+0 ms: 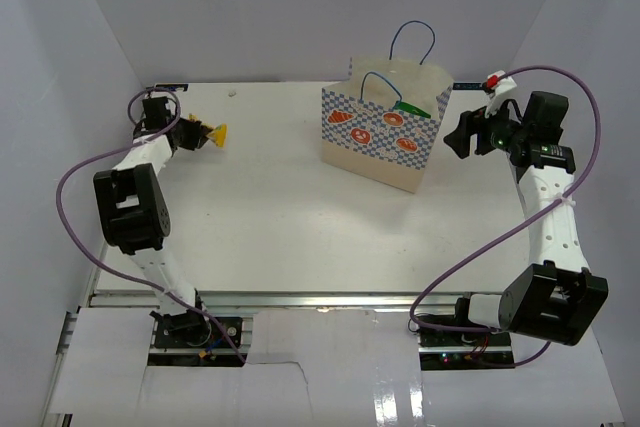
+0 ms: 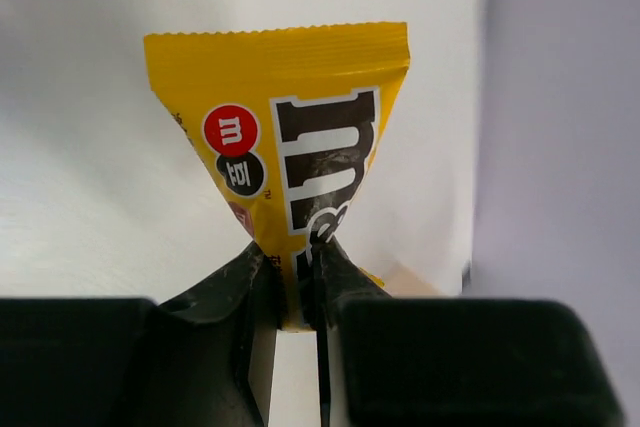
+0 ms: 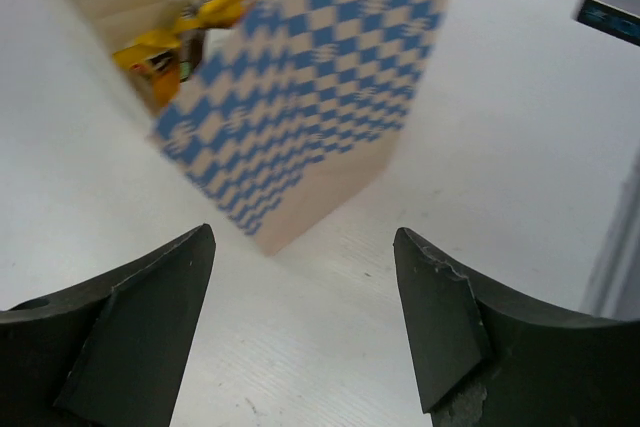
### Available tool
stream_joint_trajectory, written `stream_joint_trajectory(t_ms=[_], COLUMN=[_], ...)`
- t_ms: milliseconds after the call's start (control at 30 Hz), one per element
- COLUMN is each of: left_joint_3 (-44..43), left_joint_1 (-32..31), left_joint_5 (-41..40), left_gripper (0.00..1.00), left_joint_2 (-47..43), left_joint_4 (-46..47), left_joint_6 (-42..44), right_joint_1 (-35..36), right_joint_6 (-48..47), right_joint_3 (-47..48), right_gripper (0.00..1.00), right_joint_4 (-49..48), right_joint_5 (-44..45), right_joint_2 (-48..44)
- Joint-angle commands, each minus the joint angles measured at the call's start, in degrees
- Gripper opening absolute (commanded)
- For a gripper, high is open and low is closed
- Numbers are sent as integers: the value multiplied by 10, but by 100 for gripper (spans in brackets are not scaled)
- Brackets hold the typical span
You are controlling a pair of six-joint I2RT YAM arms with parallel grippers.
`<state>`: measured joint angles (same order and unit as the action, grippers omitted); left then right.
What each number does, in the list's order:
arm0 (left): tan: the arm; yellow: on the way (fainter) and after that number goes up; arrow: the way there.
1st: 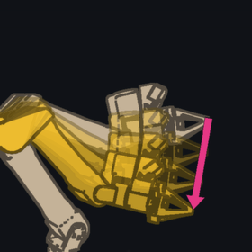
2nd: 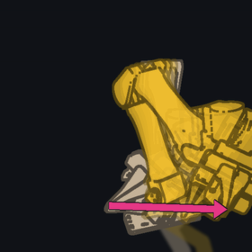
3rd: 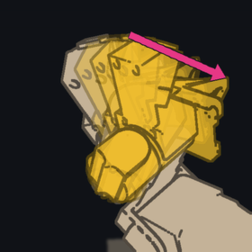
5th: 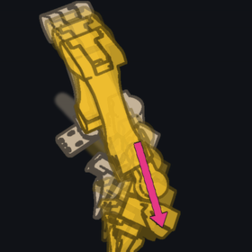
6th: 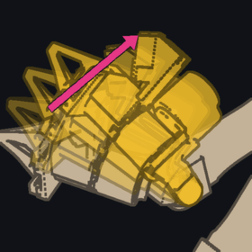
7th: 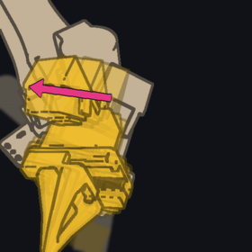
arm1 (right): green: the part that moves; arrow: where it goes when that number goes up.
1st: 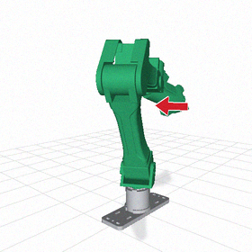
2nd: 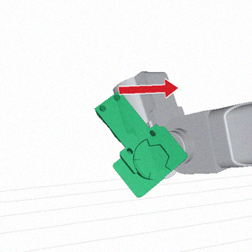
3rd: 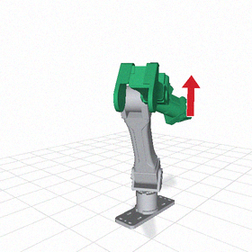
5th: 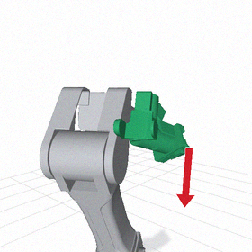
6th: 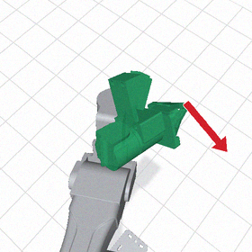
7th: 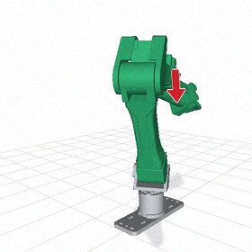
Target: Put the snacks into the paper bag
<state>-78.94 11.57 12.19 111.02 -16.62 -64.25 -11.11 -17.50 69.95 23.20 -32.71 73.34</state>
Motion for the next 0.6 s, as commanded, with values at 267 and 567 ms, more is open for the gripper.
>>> stream_joint_trajectory(t_ms=[267,567], left_joint_3=[-96,-342], left_joint_1=[-230,-361], left_joint_5=[296,256], left_gripper=[14,14], left_joint_2=[-118,30], left_joint_4=[324,324], left_joint_6=[285,359], right_joint_1=[2,2], right_joint_6=[-105,-110], right_joint_3=[16,4], right_gripper=[77,77], right_joint_4=[36,53], right_joint_5=[-197,-206], right_joint_2=[-18,-38])
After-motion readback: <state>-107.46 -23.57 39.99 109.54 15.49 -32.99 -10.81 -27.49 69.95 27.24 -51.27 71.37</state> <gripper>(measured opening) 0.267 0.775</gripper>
